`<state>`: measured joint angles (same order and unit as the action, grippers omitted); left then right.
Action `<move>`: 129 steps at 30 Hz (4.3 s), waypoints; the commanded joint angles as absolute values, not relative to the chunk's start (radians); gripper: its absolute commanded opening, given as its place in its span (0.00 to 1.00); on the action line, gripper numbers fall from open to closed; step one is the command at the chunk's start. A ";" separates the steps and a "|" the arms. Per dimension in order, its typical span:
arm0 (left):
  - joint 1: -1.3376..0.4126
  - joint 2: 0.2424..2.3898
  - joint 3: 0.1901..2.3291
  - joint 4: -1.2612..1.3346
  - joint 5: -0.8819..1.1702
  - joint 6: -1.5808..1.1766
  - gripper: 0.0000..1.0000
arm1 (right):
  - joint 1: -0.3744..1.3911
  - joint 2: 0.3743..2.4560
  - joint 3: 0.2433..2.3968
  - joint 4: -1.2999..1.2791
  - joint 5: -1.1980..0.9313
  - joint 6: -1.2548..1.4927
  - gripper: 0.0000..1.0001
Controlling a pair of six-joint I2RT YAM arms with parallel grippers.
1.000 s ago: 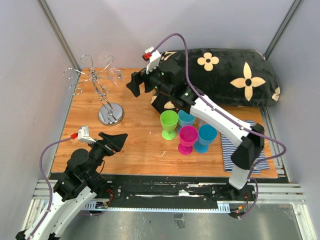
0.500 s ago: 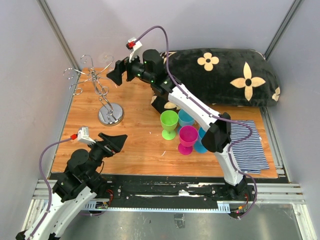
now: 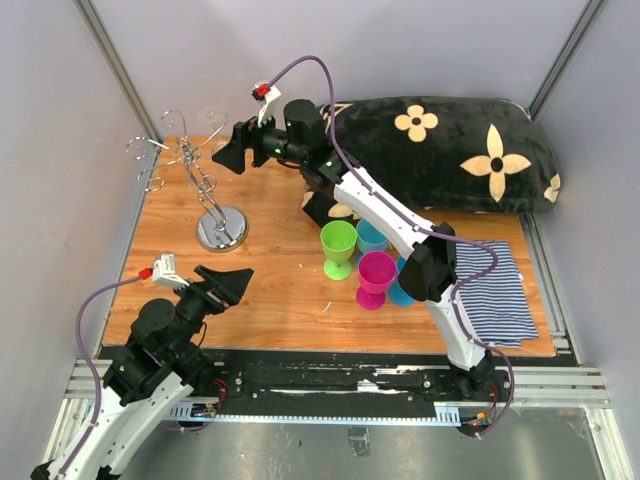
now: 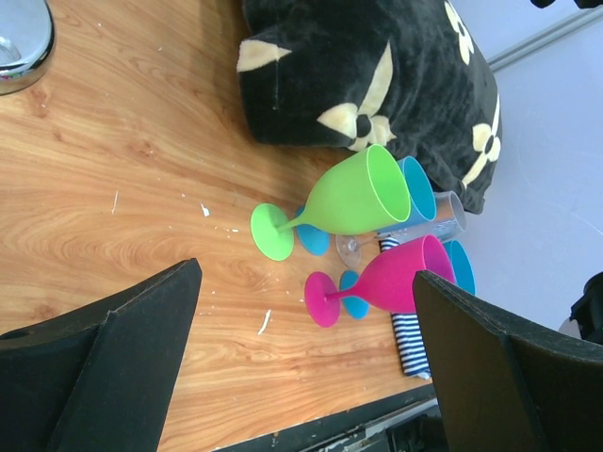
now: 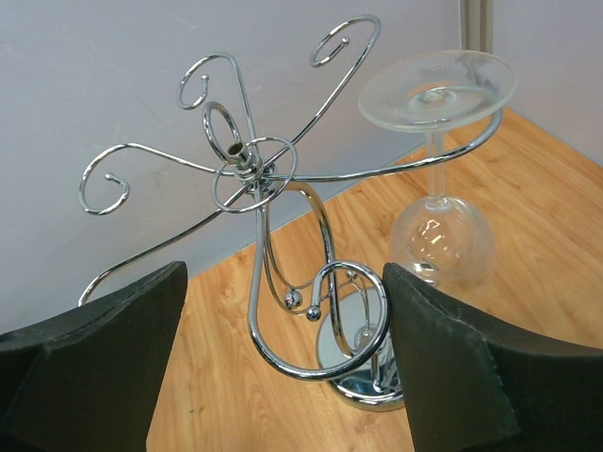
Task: Take the wine glass off the wine glass rack
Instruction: Pick up the wine glass from the wine rack.
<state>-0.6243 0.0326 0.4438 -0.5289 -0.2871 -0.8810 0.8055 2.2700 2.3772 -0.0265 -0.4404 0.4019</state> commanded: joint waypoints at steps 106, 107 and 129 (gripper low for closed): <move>-0.627 0.039 0.451 -0.539 -0.307 -0.904 1.00 | 0.751 2.429 2.620 -0.013 -0.188 0.943 0.44; -0.627 0.039 0.452 -0.538 -0.306 -0.905 1.00 | 0.753 2.430 2.621 -0.015 -0.186 0.944 0.43; -0.626 0.035 0.451 -0.542 -0.305 -0.908 1.00 | 0.767 2.440 2.614 -0.032 -0.176 0.958 0.32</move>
<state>-0.6243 0.0326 0.4438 -0.5426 -0.2916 -0.9028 0.7479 2.4302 2.6057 -0.0319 -0.1822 0.9478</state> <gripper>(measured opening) 0.994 0.328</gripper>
